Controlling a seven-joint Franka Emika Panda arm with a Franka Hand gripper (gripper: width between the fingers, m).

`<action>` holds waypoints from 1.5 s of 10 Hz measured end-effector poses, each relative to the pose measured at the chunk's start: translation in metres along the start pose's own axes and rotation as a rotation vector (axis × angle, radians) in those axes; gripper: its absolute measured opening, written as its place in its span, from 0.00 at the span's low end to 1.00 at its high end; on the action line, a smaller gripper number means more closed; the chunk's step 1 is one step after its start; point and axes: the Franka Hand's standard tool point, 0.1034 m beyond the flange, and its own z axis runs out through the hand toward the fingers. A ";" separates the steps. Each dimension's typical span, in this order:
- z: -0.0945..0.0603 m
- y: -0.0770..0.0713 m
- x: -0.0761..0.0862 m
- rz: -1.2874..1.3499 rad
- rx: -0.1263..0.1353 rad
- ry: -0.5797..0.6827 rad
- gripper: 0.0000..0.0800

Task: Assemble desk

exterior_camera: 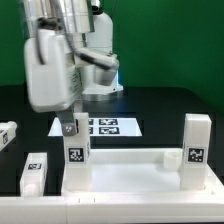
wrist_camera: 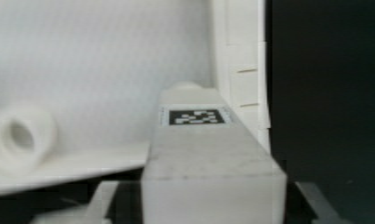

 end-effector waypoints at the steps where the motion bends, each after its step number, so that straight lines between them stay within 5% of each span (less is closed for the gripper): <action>1: 0.000 0.000 -0.001 -0.029 -0.001 -0.001 0.45; 2: 0.001 0.001 -0.003 -0.082 -0.008 0.009 0.45; 4: 0.009 0.012 -0.016 -0.495 -0.043 0.043 0.77; 7: 0.010 0.014 -0.021 -0.747 -0.046 0.044 0.81; 11: 0.002 0.005 -0.011 -1.257 -0.079 0.075 0.81; 13: 0.003 0.003 -0.011 -1.302 -0.070 0.088 0.81; 15: 0.003 0.003 -0.011 -1.294 -0.070 0.088 0.50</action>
Offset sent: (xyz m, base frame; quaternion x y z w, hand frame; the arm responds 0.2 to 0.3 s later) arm -0.0276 0.0300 -0.0143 -0.0388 0.0432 -0.4578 0.8871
